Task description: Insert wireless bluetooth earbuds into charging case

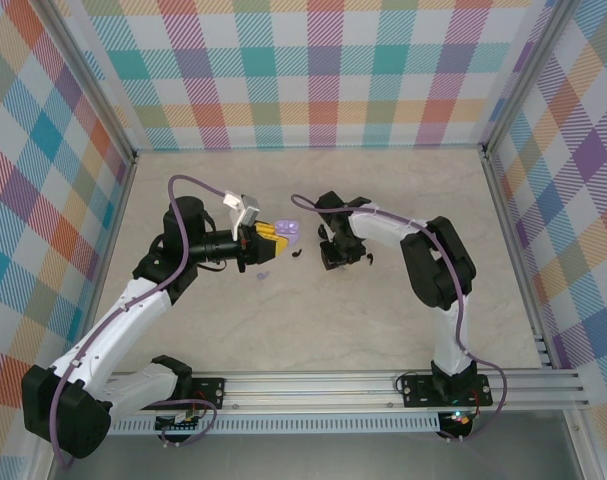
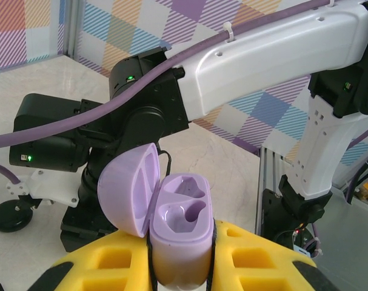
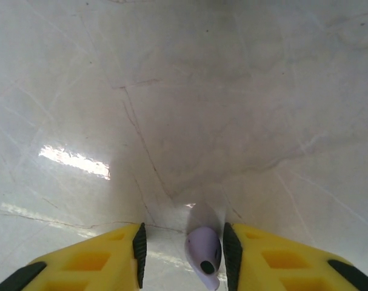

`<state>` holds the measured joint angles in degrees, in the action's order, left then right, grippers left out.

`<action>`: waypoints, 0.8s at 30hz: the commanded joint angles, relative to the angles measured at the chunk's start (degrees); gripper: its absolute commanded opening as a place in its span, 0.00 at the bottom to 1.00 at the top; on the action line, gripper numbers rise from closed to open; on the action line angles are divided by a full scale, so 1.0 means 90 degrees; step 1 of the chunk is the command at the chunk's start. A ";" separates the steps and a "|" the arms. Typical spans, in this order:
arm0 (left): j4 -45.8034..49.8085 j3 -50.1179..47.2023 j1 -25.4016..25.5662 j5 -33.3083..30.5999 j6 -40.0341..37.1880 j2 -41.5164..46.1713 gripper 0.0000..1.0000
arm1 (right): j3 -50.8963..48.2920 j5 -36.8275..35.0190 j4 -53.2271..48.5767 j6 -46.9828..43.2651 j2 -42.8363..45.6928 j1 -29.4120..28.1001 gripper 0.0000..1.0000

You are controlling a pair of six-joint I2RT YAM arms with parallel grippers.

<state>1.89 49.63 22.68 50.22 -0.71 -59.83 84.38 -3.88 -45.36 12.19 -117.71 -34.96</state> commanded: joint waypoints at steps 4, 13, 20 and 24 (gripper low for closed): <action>0.0051 0.0004 -0.0098 -0.0001 -0.0103 0.0061 0.10 | 0.0421 0.0011 -0.0644 -0.0738 -0.0258 0.0007 0.46; 0.0050 -0.0004 -0.0098 0.0000 -0.0109 0.0055 0.10 | 0.0711 -0.0136 -0.0957 -0.1357 -0.0432 0.0003 0.41; 0.0071 0.0004 -0.0098 -0.0003 -0.0129 0.0065 0.10 | 0.0742 -0.0126 -0.0917 -0.1415 -0.0485 -0.0002 0.38; 0.0075 0.0011 -0.0098 -0.0002 -0.0135 0.0058 0.10 | 0.0738 -0.0117 -0.0841 -0.1345 -0.0526 -0.0009 0.35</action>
<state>2.85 49.63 22.68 49.98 -0.93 -59.83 89.65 -5.19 -52.14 0.58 -121.10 -34.96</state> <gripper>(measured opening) 0.212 0.354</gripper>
